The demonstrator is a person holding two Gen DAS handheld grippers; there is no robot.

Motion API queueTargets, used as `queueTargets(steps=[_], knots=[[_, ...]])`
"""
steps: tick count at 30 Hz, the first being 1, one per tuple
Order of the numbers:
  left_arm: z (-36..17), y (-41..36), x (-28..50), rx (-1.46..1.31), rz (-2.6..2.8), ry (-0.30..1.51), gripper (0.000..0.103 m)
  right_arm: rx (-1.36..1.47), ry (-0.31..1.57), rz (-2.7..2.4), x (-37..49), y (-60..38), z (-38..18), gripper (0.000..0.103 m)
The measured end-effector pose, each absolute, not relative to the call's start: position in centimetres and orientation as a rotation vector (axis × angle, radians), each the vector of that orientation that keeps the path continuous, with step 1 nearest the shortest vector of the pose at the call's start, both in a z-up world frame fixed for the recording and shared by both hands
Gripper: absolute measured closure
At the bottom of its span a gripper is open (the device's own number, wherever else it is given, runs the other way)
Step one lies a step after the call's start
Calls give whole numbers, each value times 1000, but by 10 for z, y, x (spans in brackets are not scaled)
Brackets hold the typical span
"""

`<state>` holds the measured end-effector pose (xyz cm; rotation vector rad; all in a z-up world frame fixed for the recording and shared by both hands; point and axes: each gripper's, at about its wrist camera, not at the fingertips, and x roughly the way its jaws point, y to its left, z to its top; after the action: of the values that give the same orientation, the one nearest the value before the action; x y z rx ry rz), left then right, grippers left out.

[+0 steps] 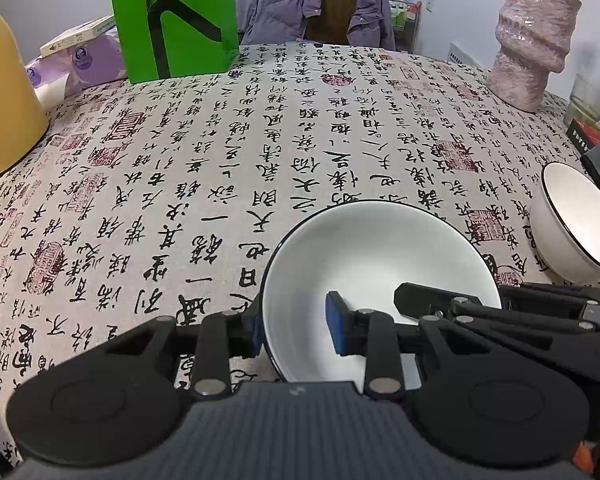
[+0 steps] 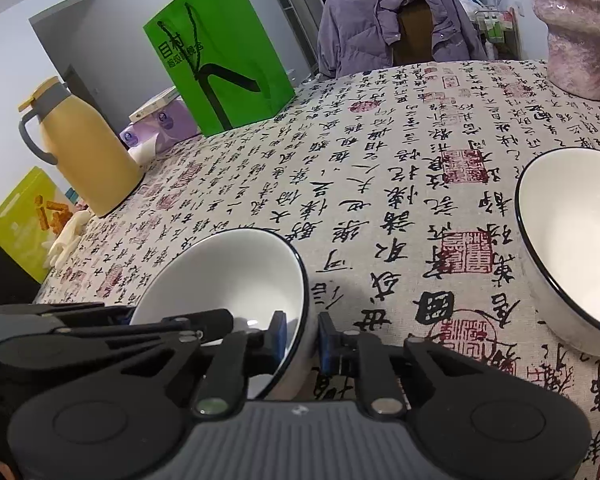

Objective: Organize plates and bowls
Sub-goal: 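Close the left gripper on the white bowl rim while the right gripper closes on its opposite rim, then lift the gripped white bowl and carry it toward the blue bowl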

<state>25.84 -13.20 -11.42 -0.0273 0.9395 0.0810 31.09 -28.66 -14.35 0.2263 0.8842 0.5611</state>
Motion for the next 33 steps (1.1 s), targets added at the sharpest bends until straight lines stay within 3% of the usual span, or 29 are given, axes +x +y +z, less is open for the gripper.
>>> queueTargets(steps=[33], knots=[[-96,-131,248,-41,92,884,72,270,830,568,302,-291,-129,87]])
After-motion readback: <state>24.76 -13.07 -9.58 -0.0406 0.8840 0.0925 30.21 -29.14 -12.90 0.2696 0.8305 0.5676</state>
